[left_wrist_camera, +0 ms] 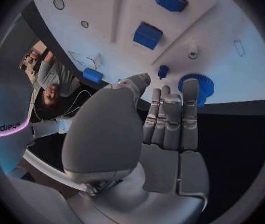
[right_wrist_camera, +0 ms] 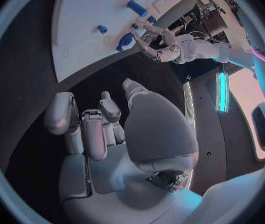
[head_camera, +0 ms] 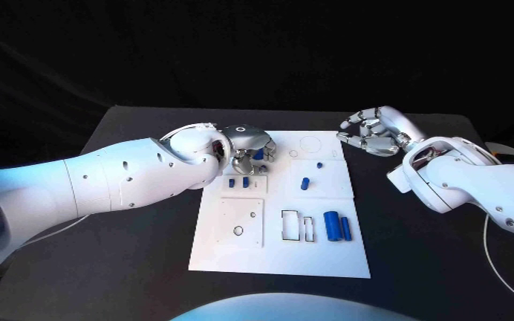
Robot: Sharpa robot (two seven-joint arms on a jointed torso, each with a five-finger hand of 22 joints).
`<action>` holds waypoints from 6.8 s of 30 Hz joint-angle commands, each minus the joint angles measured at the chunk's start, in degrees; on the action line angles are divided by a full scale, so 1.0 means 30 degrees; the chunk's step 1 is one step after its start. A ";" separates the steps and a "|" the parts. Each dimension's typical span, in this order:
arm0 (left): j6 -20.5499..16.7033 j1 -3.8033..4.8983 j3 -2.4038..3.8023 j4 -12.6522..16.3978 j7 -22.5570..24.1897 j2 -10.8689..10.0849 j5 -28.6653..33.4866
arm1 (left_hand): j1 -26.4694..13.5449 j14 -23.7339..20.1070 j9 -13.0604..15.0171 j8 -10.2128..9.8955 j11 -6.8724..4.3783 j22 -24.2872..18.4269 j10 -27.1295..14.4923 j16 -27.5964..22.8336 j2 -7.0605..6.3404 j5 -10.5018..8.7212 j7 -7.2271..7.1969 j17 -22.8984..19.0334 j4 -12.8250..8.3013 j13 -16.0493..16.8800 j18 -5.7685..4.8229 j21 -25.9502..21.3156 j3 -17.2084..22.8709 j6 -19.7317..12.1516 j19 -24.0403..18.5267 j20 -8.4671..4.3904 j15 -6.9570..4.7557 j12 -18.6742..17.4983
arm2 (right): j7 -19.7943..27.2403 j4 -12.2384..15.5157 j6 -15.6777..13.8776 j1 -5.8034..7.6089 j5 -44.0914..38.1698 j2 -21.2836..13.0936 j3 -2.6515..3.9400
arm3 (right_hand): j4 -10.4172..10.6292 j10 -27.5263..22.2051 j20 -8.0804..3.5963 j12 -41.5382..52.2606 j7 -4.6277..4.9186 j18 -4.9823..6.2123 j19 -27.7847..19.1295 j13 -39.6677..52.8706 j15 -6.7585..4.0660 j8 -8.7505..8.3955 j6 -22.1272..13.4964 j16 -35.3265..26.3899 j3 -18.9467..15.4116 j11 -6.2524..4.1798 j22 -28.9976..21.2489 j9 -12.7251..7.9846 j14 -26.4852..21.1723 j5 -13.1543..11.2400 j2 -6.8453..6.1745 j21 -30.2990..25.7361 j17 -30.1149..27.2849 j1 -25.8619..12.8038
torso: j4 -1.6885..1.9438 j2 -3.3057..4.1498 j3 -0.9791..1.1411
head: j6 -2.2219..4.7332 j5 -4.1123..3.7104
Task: Assemble the parts on the task board
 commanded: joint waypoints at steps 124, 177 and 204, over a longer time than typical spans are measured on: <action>0.3231 -0.0263 0.0988 0.0395 -0.1018 -0.1971 0.2453 | 0.0680 0.2188 -0.0371 -0.0377 -0.0690 0.5116 0.3096 0.3187 0.0843 -0.0106 -0.0425 0.2423 -0.1901 0.0327 -0.1011 0.4601 0.2552 0.2597 0.2622 -0.0533 -0.0593 -0.0526 | 0.0196 -0.0013 -0.0009 -0.0019 -0.0081 0.0038 0.0000 | -0.0041 -0.0100 -0.0062 -0.0077 0.0041 0.0295 -0.0009 0.0018 -0.0079 0.0121 -0.0145 -0.0072 -0.0049 -0.0052 0.0022 0.0034 0.0911 0.0076 0.0072 -0.0033 0.0326 0.0186 | 0.0014 -0.0020 0.0001 | -0.0249 0.0068; 0.3009 -0.0498 0.0911 -0.0207 -0.1547 -0.1970 0.2088 | -0.0367 0.1716 -0.1609 -0.3384 -0.0648 0.4316 0.2869 0.3101 0.0235 -0.0049 -0.0374 0.1839 -0.1755 0.0735 -0.0831 0.3805 0.2498 -0.1261 0.1912 -0.0448 -0.0544 -0.1952 | 0.0138 -0.0070 0.0156 -0.0049 -0.0146 -0.0011 0.0000 | -0.0030 -0.3118 -0.0012 -0.2837 0.0118 0.0540 -0.0697 -0.3455 -0.0022 0.0093 -0.0446 -0.0684 -0.0211 0.0017 -0.0766 0.0006 0.0549 0.0039 0.0076 -0.1346 -0.0743 0.0335 | 0.0011 -0.0024 0.0000 | -0.0256 0.0031; -0.2099 -0.0455 0.1485 -0.0099 0.2599 -0.3850 1.7474 | -0.0471 -0.2257 -0.1362 -0.1668 -0.0168 -0.0402 0.2420 -0.2038 0.0587 -0.0202 0.0178 -0.6401 -0.2452 0.1252 0.0276 -0.0283 0.3456 0.1709 -0.2728 -0.0198 -0.0206 -0.1240 | -0.1417 -0.0147 0.4327 -0.0085 -0.7773 0.0637 0.0003 | -0.2760 -0.3503 0.0137 -1.8200 0.0169 0.0487 -0.0334 -1.7053 0.0234 -0.0445 0.1580 -0.1249 0.6459 0.0380 -0.0094 -0.0556 0.0522 -0.2261 -0.2208 -0.1543 -0.1595 0.2219 | 0.0003 0.0002 -0.0004 | 0.0390 -0.0864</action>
